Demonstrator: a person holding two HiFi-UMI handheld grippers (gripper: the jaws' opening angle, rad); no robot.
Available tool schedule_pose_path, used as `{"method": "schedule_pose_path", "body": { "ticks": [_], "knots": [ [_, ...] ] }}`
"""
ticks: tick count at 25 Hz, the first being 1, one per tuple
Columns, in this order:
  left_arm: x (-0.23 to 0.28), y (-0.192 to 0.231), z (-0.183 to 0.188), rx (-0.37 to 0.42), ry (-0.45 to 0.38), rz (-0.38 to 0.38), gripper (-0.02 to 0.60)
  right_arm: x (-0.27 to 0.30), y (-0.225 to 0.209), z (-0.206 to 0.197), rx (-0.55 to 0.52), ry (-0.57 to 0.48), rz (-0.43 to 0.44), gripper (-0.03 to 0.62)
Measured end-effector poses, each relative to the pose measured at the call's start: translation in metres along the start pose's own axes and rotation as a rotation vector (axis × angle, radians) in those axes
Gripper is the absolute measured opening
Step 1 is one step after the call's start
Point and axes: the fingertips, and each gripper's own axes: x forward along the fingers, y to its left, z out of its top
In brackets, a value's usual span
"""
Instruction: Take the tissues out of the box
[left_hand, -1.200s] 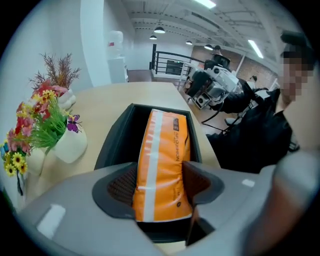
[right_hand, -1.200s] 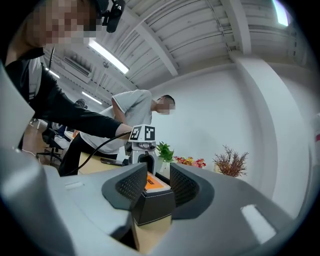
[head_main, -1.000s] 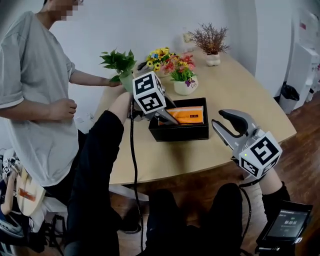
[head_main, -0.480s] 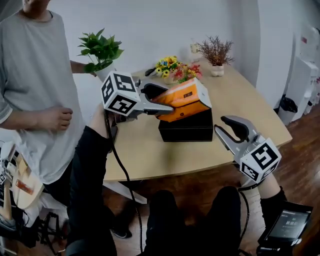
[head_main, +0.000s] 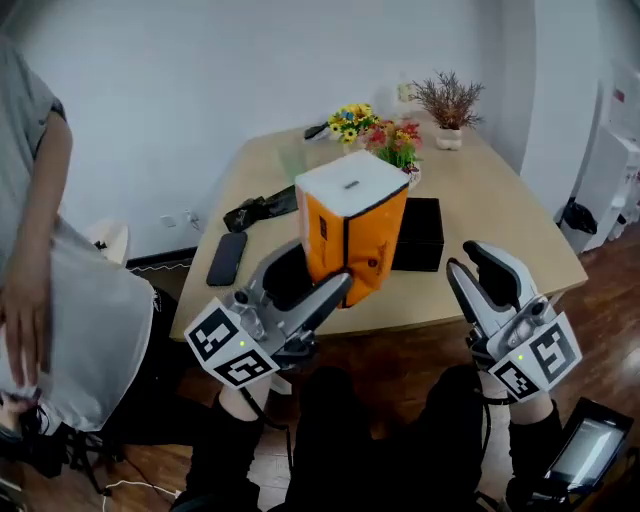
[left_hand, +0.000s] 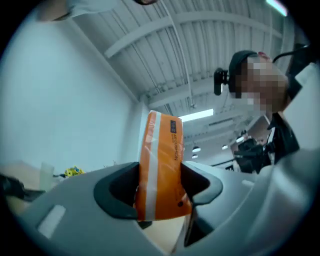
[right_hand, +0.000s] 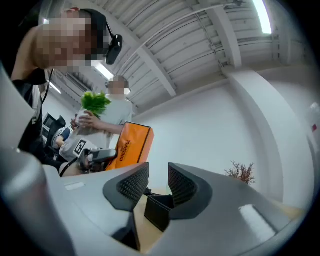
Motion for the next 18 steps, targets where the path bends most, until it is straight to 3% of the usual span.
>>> {"method": "schedule_pose_path", "body": {
  "ticks": [3,6,14,18],
  "knots": [
    [-0.020,-0.030,-0.027,-0.147,-0.078,0.001,0.245,-0.009,0.023,-0.006,0.081,-0.033,0.025,0.123],
    [-0.033,-0.050,-0.056,-0.213,-0.083,0.031,0.247,-0.021,0.037,-0.016,0.156,-0.050,0.025,0.124],
    [-0.058,-0.048,-0.082,-0.260,-0.062,0.122,0.247,-0.033,0.048,-0.042,0.234,-0.022,0.013,0.130],
    [-0.082,-0.018,-0.069,-0.194,-0.017,0.237,0.247,-0.036,0.046,-0.047,0.245,-0.010,-0.009,0.129]
  ]
}}
